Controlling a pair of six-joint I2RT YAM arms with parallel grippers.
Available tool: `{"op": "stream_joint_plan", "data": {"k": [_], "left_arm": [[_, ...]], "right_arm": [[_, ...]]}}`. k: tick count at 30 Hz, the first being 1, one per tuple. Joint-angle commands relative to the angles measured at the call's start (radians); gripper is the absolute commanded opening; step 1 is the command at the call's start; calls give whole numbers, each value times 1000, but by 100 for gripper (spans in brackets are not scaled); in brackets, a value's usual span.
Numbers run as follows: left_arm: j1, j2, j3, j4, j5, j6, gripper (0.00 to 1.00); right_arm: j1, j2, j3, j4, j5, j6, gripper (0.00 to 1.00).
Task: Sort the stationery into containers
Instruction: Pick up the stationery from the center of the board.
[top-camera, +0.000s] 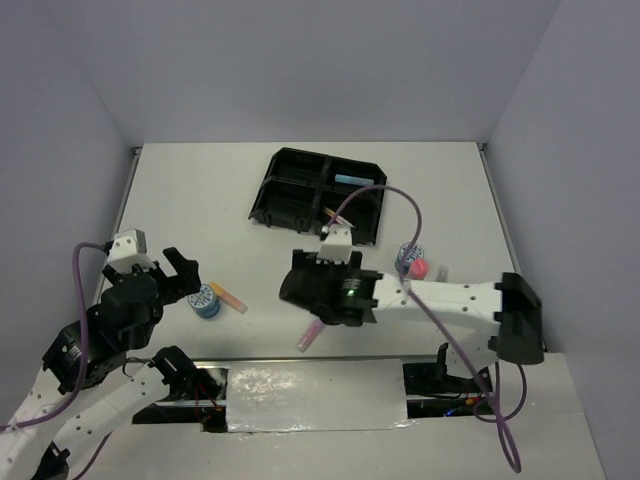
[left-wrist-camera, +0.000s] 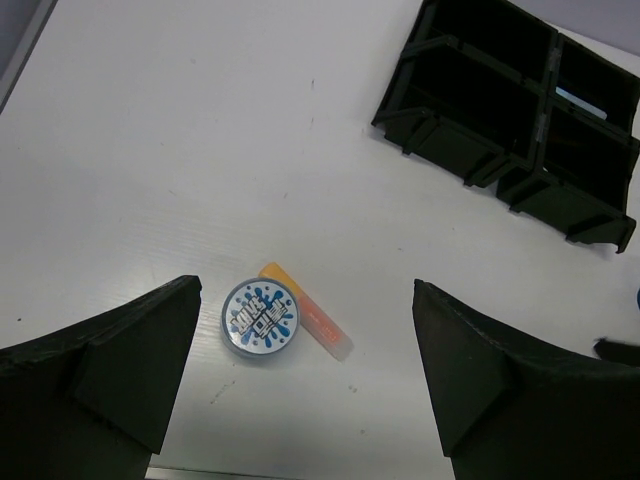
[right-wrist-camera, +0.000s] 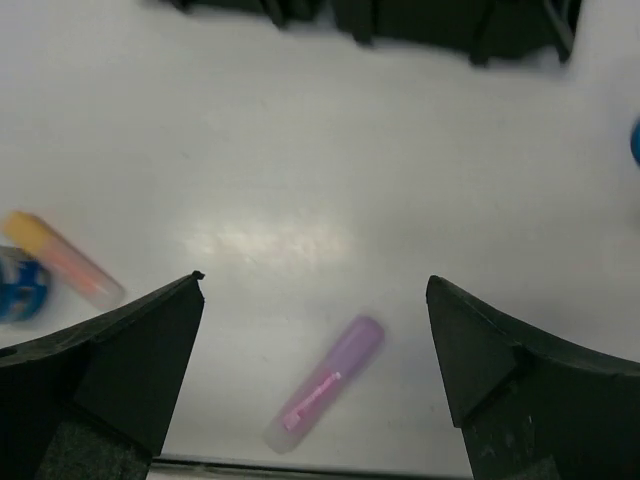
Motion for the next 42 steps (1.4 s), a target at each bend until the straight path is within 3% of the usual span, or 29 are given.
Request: {"op": "stream_joint_plan", "data": {"k": [1,3,7,8,11,14,18,24,28,29,30,31,34,35,36,39,40,42], "left_arm": [[11,12,14,19,-3,3,99],[11,8,14,19,-3,1,99],[11,-23,14,11,-16,-10,99],[11,-40,14,13,-14,-10,99],[11,-64,14,10,-17,-16,99],[11,-77,13,8,-22,-17,99],[11,-78,14,8,-20,-16,99],[11,-89,13,11,-17,-14,99],[11,-97,11,14,-14,-13,99],[11,-98,11,13,-14,-13,99],[11,-97,13,13,-14,-13,99],[11,-98,13,13,-16,-13,99],[11,-107,11,14,-14,-13,99],[11,-109,11,14,-14,-10,99],[11,-110,10,17,-13,-8,99],[11,-110,8,23,-5,-3,99],[11,-107,8,23,-5,-2,99],[11,-101,8,23,-2,3,99]], "right_arm": [[83,142,47,-365,127,522,99],[137,246,83,-467,125,626,96],[170,328,87,-426,91,619,90],[170,311,57,-374,67,589,89],[144,252,-91,-2,-35,391,83],[110,244,-179,148,-126,336,80],[113,348,-117,94,-163,354,79],[122,385,-141,133,-203,369,55],[119,383,-135,142,-194,349,54],[119,386,-132,148,-193,340,43],[116,388,-130,154,-183,331,5],[108,389,-129,140,-176,347,0],[73,331,-211,393,-182,115,0],[52,255,-251,518,-215,-9,0],[23,206,-286,749,-275,-263,0],[-148,-9,-369,974,-623,-672,0],[-201,-52,-356,981,-844,-757,0],[-335,-134,-292,870,-1013,-1017,0]]}}
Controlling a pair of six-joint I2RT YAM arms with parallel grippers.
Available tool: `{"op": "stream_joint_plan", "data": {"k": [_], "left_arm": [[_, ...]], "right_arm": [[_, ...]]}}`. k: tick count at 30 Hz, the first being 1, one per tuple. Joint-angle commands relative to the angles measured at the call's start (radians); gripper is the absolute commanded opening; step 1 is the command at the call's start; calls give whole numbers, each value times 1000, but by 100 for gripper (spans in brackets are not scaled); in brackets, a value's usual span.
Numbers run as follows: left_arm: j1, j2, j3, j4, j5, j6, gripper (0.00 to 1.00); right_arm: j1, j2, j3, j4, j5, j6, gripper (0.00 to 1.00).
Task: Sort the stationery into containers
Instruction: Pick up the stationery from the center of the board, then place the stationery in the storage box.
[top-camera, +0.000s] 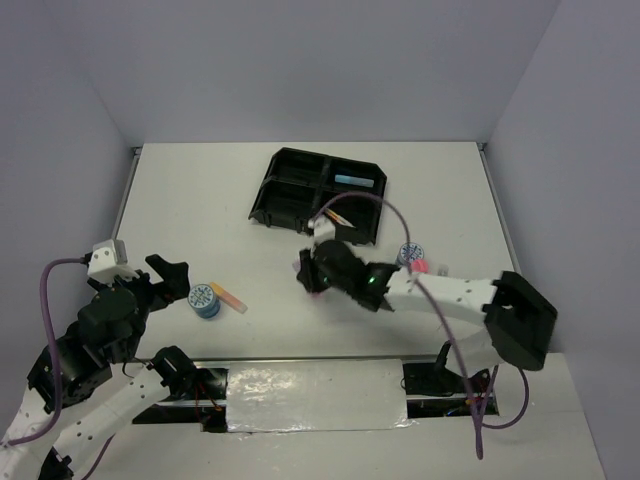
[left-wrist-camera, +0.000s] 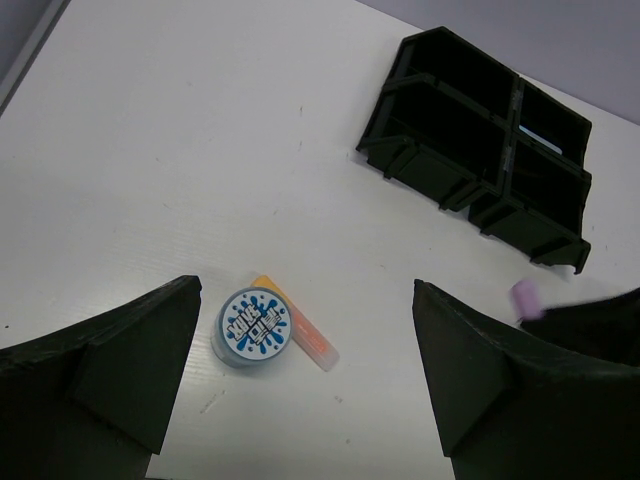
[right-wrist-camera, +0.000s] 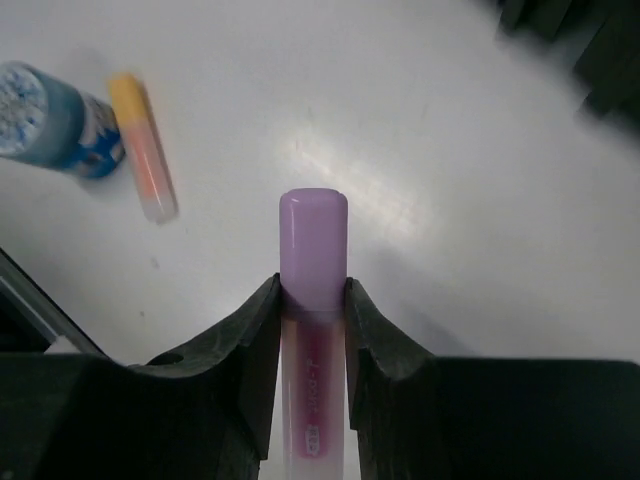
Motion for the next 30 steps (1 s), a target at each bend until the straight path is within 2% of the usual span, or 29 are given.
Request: {"op": "stream_joint_plan", "data": {"k": [1,3,7,9,10,11,13,15,18,20,26,29,30], "left_arm": [[5,4,8,27,2,2,99],[5,9,8,27,3,3,99],[5,6,10,20,-5,-1,99],[5,-2,11,16,-11,-10,99],[4,-12,10,16,-12,-13,99],[4,-18,10,16,-12,-12,99],[4,-32,7,19,-11,-10,99],[4,-37,7,25,-6,-6,99],[4,-32,5,25,-5,-3,99],[4,-23,7,23,-6,-6,99],[4,-2,5,30,0,0,99],[4,4,5,30,2,2,99],[4,3,3,31,3,3,99]], "right_arm": [[-154,-154,174,130,-425,-603,0],[-241,-109,285,-41,-390,-813,0],[-434,104,642,-232,-395,-966,0],[-479,278,733,-164,-43,-1017,0],[-487,336,826,-156,57,-1044,0],[-499,437,879,-177,90,-1093,0],[-536,508,994,-233,47,-1116,0],[-557,557,1017,-213,-14,-1153,0],[-579,570,942,-115,-59,-1247,0],[-585,588,913,-110,-62,-1284,0],[-610,633,930,-113,-49,-1271,2],[-611,634,915,-99,-51,-1267,20],[-613,634,908,-96,-52,-1264,32]]}}
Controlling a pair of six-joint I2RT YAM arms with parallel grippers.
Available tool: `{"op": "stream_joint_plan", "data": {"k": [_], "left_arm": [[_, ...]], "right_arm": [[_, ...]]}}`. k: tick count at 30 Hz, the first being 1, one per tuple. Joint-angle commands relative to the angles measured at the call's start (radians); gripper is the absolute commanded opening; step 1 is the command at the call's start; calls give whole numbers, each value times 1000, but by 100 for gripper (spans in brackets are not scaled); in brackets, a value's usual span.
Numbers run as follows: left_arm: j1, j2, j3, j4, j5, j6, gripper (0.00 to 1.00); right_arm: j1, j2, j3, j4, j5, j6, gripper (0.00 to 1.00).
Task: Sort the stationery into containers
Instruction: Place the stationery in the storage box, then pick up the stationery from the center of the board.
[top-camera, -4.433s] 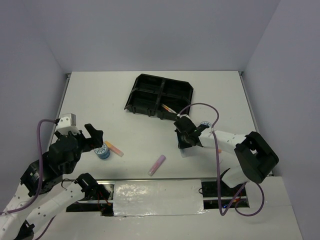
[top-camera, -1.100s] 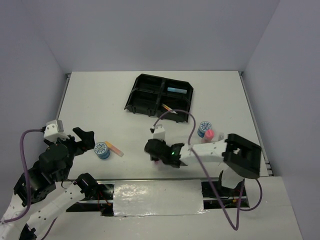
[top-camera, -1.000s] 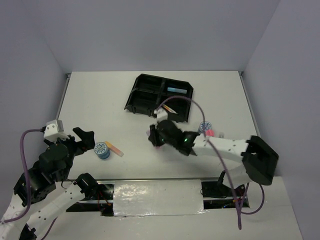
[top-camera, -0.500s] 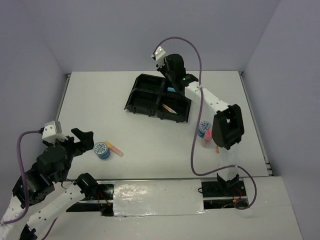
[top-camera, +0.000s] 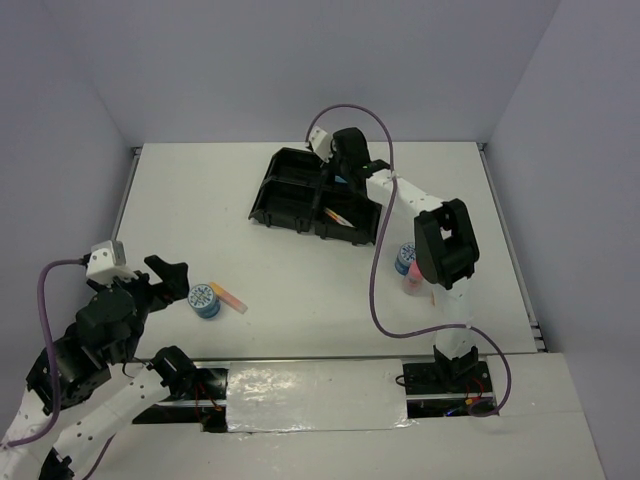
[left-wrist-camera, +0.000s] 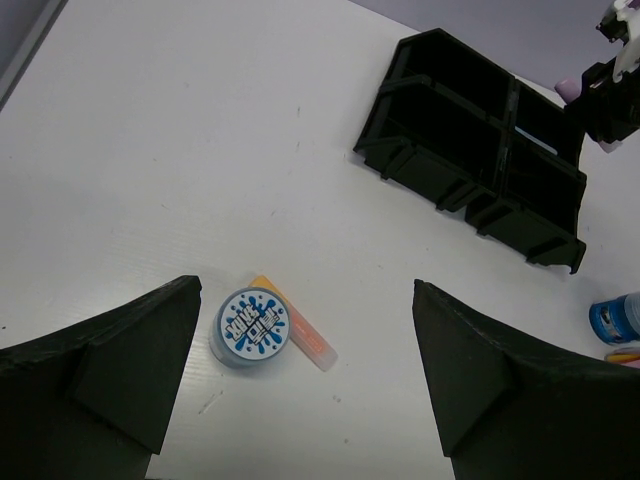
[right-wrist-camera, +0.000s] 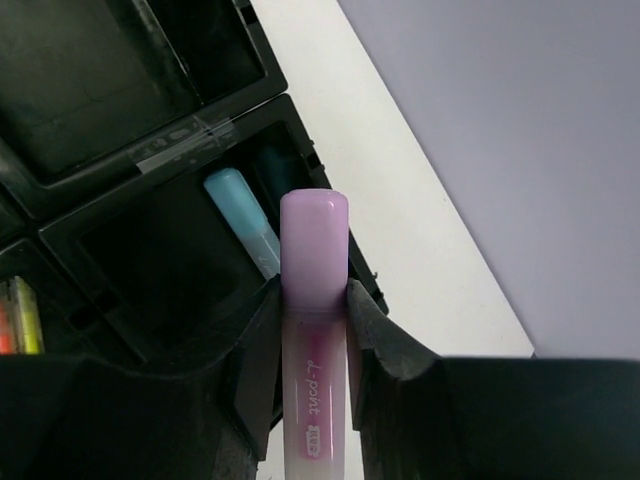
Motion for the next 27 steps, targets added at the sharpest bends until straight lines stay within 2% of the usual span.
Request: {"op": "stream_joint_plan", "data": {"k": [1,2,3,4,8,9,10,11,15,16,19,20,22,25,27], "left_arm": [[4,16,5,31,-1,5,99],[4,16,5,32,-1,5,99],[4,16,3,32,-1,5,99],[4,16,3,32,-1,5,99],[4,16,2,34,0,7,99],[4,16,2,35,2,8,99],[4,19,2,35,2,10,99],[4,21,2,34,4,10,99],[5,21,11,14,-18,-15,99],[7,16,14,5,-29,-26,99],[18,1,23,-34,-78,-70,99],[28,-2,29,-56,-101,-96,99],[44,-4,36,-70,-118,-112,99],[65,-7,25,-43,-84,-84,99],[70,-7,22,-17,-66,-53,99]], "right_arm": [[-10,-3,11,61,2,-11,36],[-10,8,15,61,5,-3,38],[-13,12,18,64,10,-1,59],[-15,17,20,69,16,2,72],[-18,25,58,34,-6,40,76],[-18,22,92,17,-25,52,81],[-14,17,110,3,-30,64,97],[-9,11,130,-11,-29,99,100],[71,-142,146,-20,-3,280,100],[127,-182,135,-31,-15,398,100],[238,-337,19,-54,-51,637,100],[320,-369,-88,-22,-62,679,100],[447,-431,-200,62,-30,810,99],[578,-393,-328,60,39,954,75],[624,-360,-357,79,-10,985,73]]}}
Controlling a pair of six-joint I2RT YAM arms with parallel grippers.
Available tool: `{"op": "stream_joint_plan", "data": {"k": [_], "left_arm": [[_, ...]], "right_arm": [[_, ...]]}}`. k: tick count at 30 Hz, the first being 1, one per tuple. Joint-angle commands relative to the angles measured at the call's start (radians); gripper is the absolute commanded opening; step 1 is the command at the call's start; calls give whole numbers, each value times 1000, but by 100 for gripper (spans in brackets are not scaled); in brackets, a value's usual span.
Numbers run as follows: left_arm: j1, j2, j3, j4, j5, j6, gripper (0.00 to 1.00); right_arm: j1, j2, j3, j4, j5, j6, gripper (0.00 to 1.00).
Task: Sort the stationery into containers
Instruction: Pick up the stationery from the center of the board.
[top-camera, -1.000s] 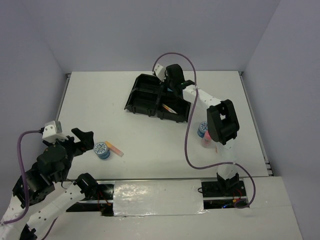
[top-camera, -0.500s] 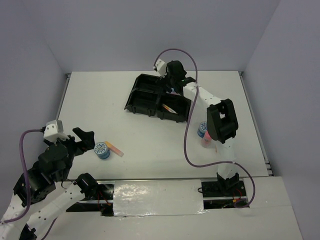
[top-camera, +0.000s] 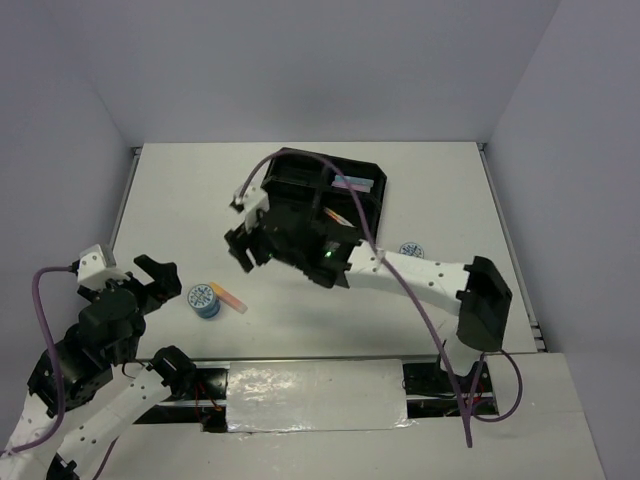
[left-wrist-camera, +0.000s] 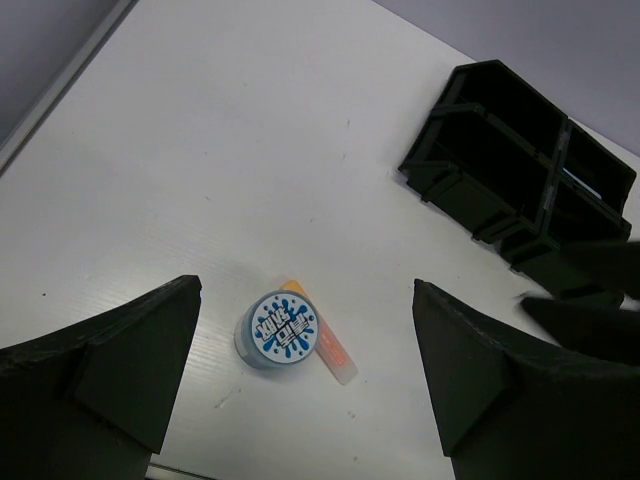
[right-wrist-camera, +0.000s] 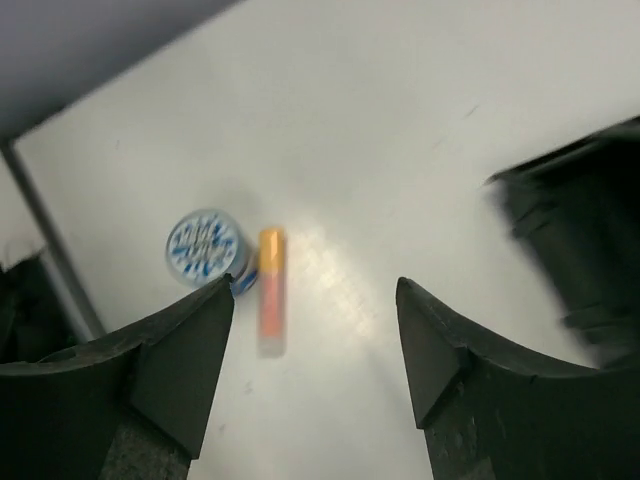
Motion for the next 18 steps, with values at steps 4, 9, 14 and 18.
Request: {"op": "stream_joint_plan", "data": {"k": [4,9,14,18], "left_arm": [[16,-6,20,44,11,29,99],[16,-16,14,61,33,48,99],[16,-18,14,61,34,49,99],[16,-25,12,64,34,51,99]], "right_arm": [[97,174,-81,-10,-46,172,69],[140,319,-15,-45,-89,135,64],[139,395,48,-80,-81,121,62],[140,447,74,-70,-95,119,62]]}}
